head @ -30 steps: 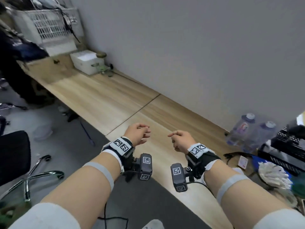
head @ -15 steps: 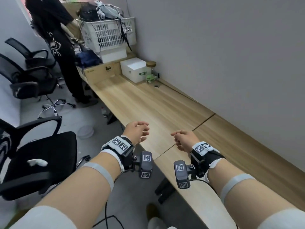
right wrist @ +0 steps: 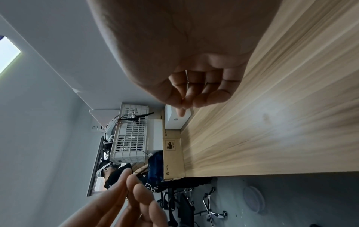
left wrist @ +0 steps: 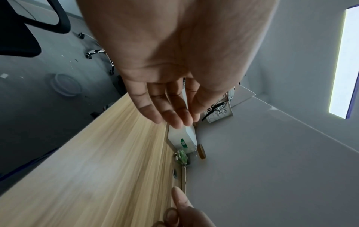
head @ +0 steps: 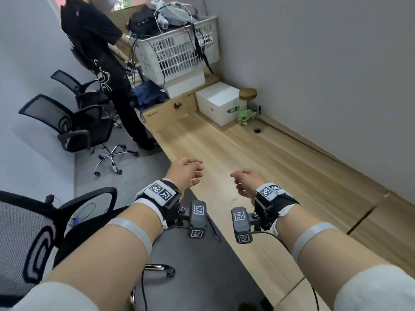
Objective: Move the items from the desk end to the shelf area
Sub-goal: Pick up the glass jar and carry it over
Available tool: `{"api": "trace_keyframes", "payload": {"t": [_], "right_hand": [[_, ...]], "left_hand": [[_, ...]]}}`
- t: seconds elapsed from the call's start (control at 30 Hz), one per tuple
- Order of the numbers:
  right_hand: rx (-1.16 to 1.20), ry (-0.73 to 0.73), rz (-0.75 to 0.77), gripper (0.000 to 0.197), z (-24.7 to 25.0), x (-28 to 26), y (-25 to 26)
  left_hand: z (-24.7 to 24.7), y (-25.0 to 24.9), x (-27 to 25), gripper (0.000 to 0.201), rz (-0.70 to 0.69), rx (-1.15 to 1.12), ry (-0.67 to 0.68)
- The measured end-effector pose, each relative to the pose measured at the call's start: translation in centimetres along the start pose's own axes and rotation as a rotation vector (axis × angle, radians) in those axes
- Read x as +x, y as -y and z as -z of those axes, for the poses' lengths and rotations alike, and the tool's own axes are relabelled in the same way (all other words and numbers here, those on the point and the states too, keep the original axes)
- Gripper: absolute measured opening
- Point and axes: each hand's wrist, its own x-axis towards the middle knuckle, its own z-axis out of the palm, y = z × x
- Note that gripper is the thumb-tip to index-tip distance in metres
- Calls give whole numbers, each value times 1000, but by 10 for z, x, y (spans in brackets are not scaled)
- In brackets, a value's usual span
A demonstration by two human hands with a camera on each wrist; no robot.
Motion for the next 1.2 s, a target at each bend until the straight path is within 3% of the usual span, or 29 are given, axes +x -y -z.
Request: {"api": "trace_keyframes", "payload": {"t": [0.23, 0.57, 0.9, 1.0, 1.2], "right_hand": [[-42, -40, -16, 5, -38, 79, 35], [-13, -320, -55, 9, -82, 190, 97], [26, -490, -83, 20, -67, 261, 117], [39, -518, -79, 23, -49, 295, 121], [31, -514, -107, 26, -8, 372, 121]], "left_hand": [[14, -15, 109, 15, 14, -44, 81], [21, -67, 294, 14, -44, -13, 346], [-49, -101, 410, 13, -175, 167, 514], [-84, -109, 441, 25, -219, 254, 524], [-153, -114, 510, 66, -337, 534, 401]]}}
